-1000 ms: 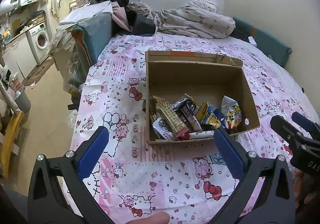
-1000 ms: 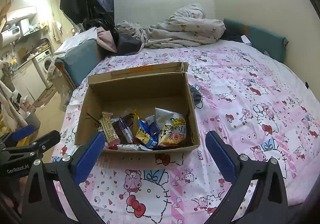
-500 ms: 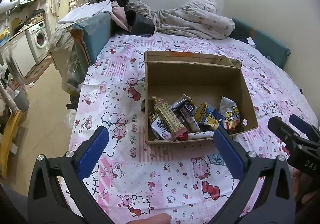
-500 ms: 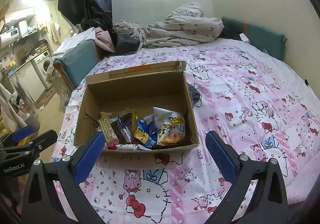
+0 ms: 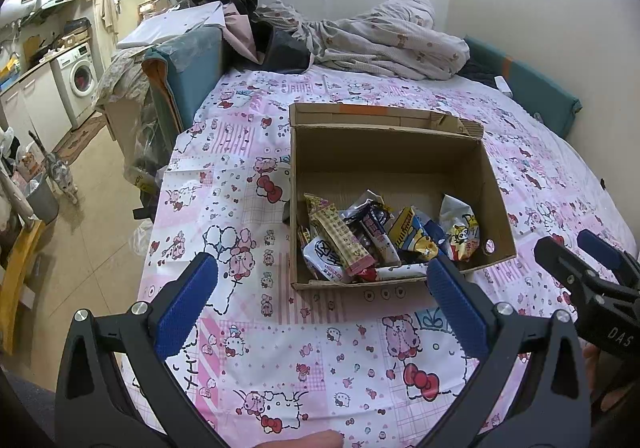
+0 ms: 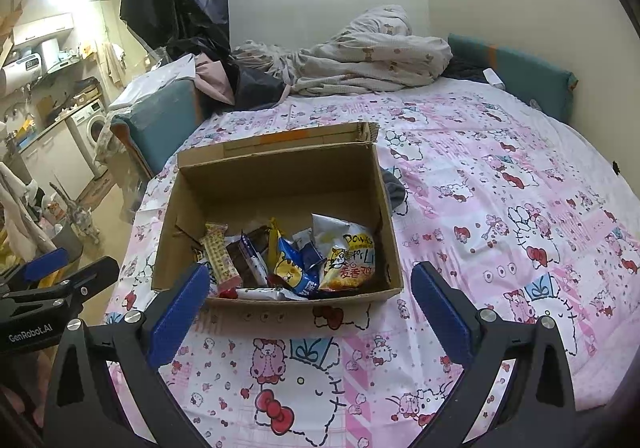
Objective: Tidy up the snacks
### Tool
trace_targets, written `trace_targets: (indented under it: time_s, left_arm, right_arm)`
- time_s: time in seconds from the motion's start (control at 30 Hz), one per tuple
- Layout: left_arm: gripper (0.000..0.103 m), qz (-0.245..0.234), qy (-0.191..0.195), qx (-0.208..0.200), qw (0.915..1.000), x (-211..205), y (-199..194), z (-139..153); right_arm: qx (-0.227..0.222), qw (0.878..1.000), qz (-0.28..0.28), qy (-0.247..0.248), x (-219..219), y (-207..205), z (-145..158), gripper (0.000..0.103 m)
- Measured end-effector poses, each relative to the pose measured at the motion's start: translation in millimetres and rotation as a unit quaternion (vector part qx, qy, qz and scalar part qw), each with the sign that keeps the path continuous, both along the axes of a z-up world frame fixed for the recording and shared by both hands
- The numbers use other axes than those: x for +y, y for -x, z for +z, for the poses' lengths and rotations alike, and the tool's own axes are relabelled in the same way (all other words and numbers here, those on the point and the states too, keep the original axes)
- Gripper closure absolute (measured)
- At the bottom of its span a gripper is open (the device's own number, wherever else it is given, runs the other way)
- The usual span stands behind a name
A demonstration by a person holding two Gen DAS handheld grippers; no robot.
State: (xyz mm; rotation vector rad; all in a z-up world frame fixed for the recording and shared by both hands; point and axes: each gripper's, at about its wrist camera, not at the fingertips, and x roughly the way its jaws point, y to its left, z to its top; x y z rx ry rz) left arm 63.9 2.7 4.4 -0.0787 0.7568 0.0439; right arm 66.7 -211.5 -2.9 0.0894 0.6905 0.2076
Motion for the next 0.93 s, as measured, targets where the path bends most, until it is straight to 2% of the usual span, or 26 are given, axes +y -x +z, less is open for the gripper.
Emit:
trace_targets:
  time_s: [0.93]
  left_arm:
    - [0.0, 0.002, 0.002, -0.002, 1.0, 1.6, -0.1, 0.9]
  right_arm:
    - [0.0, 1.0, 0.005, -0.002, 1.4, 0.6, 0.7, 0.0]
